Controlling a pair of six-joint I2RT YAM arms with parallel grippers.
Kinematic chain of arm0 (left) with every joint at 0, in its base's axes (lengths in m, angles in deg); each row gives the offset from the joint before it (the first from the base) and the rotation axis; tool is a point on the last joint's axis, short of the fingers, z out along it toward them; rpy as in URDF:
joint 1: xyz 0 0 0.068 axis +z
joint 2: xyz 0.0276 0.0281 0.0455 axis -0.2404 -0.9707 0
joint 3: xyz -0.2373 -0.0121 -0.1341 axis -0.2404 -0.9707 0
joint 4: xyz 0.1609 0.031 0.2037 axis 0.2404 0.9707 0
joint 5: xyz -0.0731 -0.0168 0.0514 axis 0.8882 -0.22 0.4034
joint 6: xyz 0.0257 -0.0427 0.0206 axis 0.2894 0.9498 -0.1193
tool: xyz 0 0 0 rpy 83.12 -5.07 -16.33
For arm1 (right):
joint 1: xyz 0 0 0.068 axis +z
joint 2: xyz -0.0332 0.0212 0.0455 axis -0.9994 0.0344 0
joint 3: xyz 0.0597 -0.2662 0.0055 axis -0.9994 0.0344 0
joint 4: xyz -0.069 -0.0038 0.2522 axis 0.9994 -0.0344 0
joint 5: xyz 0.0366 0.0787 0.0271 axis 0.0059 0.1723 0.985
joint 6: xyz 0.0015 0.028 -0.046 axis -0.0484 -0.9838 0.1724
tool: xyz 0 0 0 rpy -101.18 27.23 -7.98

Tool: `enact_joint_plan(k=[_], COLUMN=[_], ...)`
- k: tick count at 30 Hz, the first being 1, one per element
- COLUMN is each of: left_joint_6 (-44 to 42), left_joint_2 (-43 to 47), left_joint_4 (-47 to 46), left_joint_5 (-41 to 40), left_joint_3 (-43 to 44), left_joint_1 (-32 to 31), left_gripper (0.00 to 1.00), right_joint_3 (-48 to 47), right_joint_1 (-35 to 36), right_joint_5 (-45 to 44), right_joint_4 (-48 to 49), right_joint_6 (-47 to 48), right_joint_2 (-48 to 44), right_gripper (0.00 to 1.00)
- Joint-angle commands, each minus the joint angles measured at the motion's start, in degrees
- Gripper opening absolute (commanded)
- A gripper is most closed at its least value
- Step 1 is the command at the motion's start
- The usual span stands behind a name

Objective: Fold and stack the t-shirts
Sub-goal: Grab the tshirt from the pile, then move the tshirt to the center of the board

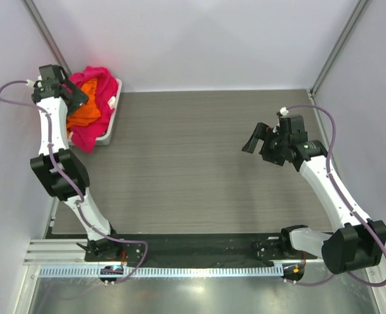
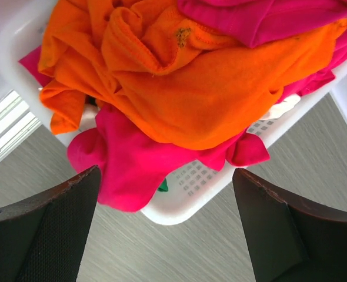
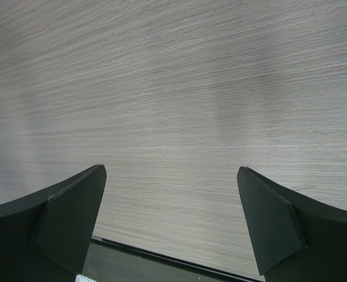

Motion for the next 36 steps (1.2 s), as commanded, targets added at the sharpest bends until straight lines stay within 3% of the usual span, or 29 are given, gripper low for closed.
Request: enact_joint_plan(k=[1, 7, 10, 13, 14, 15, 16, 20, 25, 28, 31, 34, 36], left_joint_6=[-1.01, -0.66, -0.92, -0.92, -0.84, -0.49, 0.73, 5.75, 9.71, 11.20, 11.82, 13.66, 15.50], left_joint_2=[-3.27, -7.23, -8.10, -10.47, -12.92, -13.99, -14.69, -5.24, 2.60, 9.36, 13.68, 13.69, 14.74], left_joint_4=[-2.37, -5.88, -8.87, -7.83, -6.60, -4.42, -1.96, -5.00, -7.20, -16.14, -28.19, -28.13, -28.04], left_joint_5=[1.96, 1.88, 3.02, 3.55, 3.63, 3.29, 3.46, 2.50, 0.65, 1.25, 6.61, 13.20, 18.38], left_joint_3=[2.56, 3.97, 5.72, 12.11, 14.76, 17.83, 22.65, 19.88, 30.94, 32.64, 30.78, 33.07, 28.97], left_joint_1=[0.35, 0.43, 0.26, 0.17, 0.17, 0.08, 0.00, -2.19, -9.66, -13.53, -16.79, -19.34, -20.39], left_gripper=[0.95, 0.92, 0.79, 0.44, 0.30, 0.08, 0.02, 0.00, 0.00, 0.00, 0.00, 0.00, 0.00], right_joint_3=[-0.92, 0.22, 0.92, 1.10, 1.01, 0.93, 0.75, 0.22, -3.72, -6.53, -8.38, -10.05, -11.46], right_joint_1=[0.26, 0.35, 0.35, 0.35, 0.35, 0.26, 0.26, 0.26, 0.88, 0.88, 0.88, 0.88, 0.88], right_joint_5=[1.95, 2.39, 2.05, 1.78, 1.78, 1.78, 1.69, 2.04, 3.89, 3.11, 1.61, 0.55, -1.38], right_joint_4=[0.70, 1.76, 1.94, 1.94, 1.94, 1.76, 1.85, 1.58, -0.43, -2.19, -3.33, -5.44, -7.64], right_joint_6=[2.27, 2.09, 2.36, 2.53, 2.45, 2.27, 2.18, 0.86, 0.07, 0.42, 0.25, -0.63, -1.42], right_joint_2=[0.28, 0.63, 0.45, 0.63, 0.54, 0.37, -0.16, -1.56, -2.36, -4.99, -7.80, -8.95, -9.21], right_gripper=[1.00, 1.00, 1.00, 1.00, 1.00, 1.00, 1.00, 1.00, 0.99, 1.00, 1.00, 1.00, 1.00])
